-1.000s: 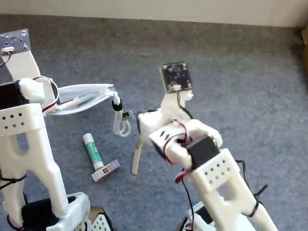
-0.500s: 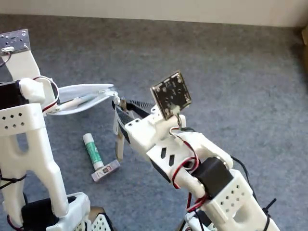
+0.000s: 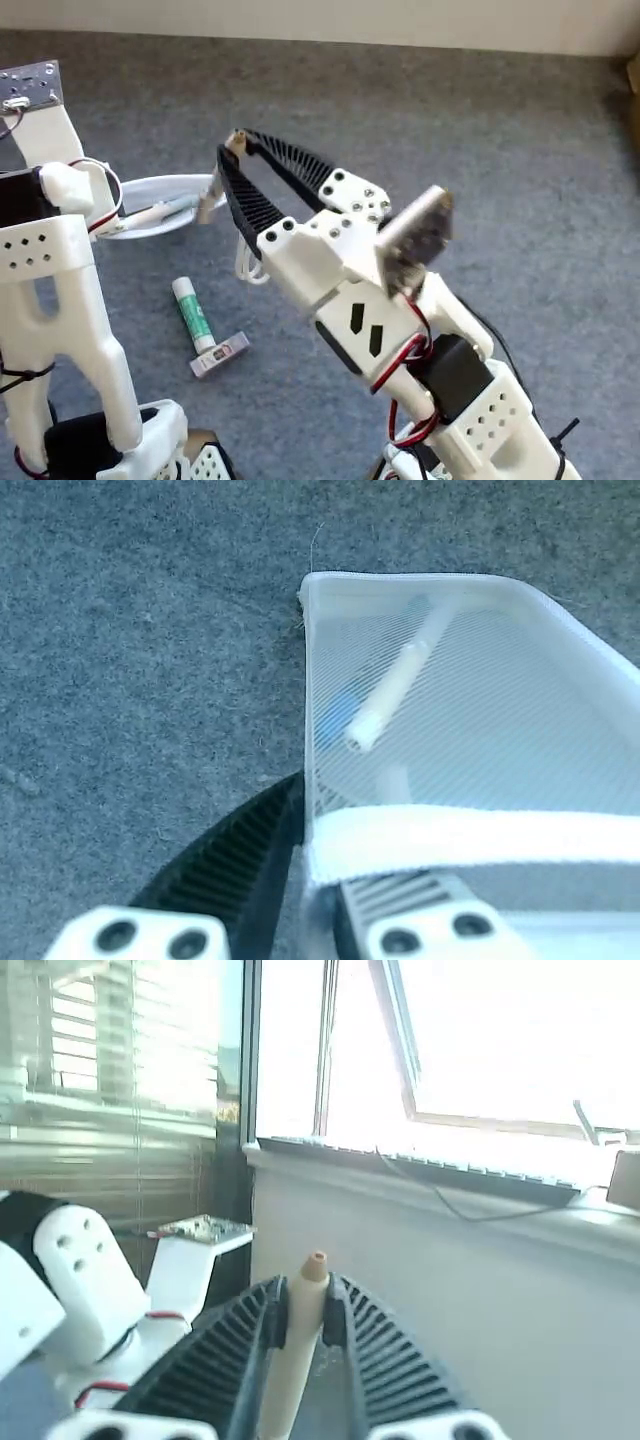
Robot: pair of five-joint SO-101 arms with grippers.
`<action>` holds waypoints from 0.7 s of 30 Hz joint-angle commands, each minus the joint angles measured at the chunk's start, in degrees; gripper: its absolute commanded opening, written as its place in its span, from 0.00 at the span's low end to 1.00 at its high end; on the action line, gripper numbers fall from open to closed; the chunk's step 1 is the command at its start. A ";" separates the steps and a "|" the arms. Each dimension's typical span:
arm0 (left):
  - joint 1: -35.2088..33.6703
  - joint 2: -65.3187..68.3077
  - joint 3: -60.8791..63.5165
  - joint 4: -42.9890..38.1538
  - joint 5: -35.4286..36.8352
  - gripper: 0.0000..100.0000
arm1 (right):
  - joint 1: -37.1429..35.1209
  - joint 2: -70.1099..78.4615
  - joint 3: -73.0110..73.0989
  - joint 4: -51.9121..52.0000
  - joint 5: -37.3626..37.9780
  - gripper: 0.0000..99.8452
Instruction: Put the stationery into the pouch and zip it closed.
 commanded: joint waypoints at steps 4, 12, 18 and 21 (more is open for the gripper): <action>1.19 -0.48 -0.22 -0.18 0.09 0.01 | -0.66 -1.19 -0.40 -7.87 0.88 0.01; 1.19 -0.48 -0.31 -0.18 0.09 0.01 | -0.66 -0.57 9.19 -20.88 1.05 0.01; 1.19 -0.48 -0.31 -0.18 0.09 0.01 | -0.66 5.41 14.90 -31.16 8.00 0.01; 1.19 -0.48 -0.31 -0.26 0.09 0.01 | -1.19 9.10 15.08 -33.19 8.53 0.01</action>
